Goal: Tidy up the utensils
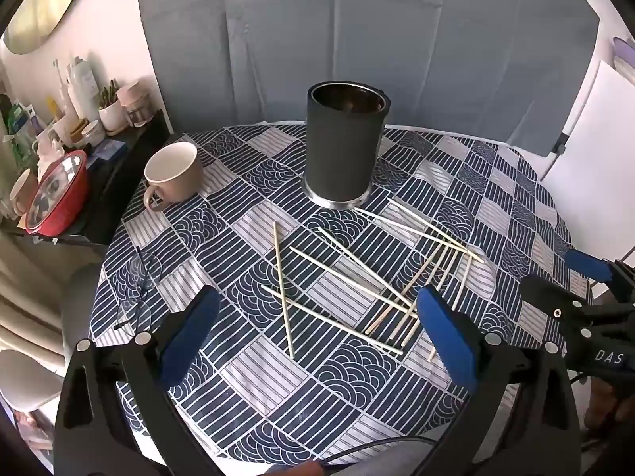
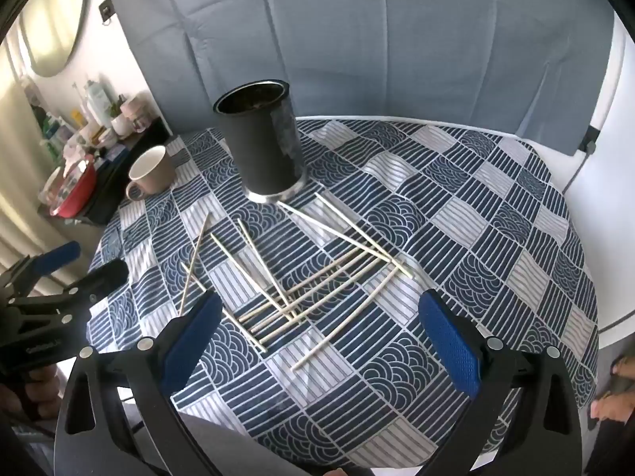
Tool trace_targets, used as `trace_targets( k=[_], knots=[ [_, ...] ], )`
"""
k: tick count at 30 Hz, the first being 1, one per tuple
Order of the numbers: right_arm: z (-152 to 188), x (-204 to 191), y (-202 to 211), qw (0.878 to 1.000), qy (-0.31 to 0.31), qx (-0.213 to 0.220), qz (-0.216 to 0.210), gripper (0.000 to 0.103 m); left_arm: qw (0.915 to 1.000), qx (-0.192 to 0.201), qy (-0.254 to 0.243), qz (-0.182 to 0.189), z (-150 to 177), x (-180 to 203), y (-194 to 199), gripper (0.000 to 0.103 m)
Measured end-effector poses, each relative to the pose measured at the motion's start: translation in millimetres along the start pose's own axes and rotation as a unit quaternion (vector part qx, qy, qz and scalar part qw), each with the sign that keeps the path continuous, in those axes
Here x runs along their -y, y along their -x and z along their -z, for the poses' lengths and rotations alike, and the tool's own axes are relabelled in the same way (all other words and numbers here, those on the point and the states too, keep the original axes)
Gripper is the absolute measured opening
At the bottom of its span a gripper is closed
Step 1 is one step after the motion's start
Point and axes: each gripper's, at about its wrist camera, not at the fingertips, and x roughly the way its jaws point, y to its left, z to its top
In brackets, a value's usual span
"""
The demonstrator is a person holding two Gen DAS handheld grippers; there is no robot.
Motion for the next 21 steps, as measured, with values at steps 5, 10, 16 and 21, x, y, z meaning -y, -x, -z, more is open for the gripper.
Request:
trace_targets(
  k=[5, 10, 16, 21],
  knots=[
    [-1.2, -0.5, -0.8, 1.0, 0.0, 0.0, 0.0, 0.095, 1.0, 0.0, 0.0, 0.0, -0.3, -0.8, -0.3, 0.097],
    [0.9, -0.2, -1.6, 1.0, -0.001, -0.001, 0.001, 0.095, 0.9999, 0.003, -0.009, -0.005, -1.8, -0.1, -0.2, 0.097],
    [0.4, -3.8, -5.2, 1.0, -0.003, -0.006, 0.003, 0.095, 1.0, 0.003, -0.006, -0.007, -1.8, -0.6, -0.6, 0.097],
    [0.7, -3.3, -6.2, 1.0, -0.005, -0.007, 0.003, 0.095, 1.0, 0.0, -0.004, -0.005, 0.0, -1.3, -1.7, 0.097]
  ],
)
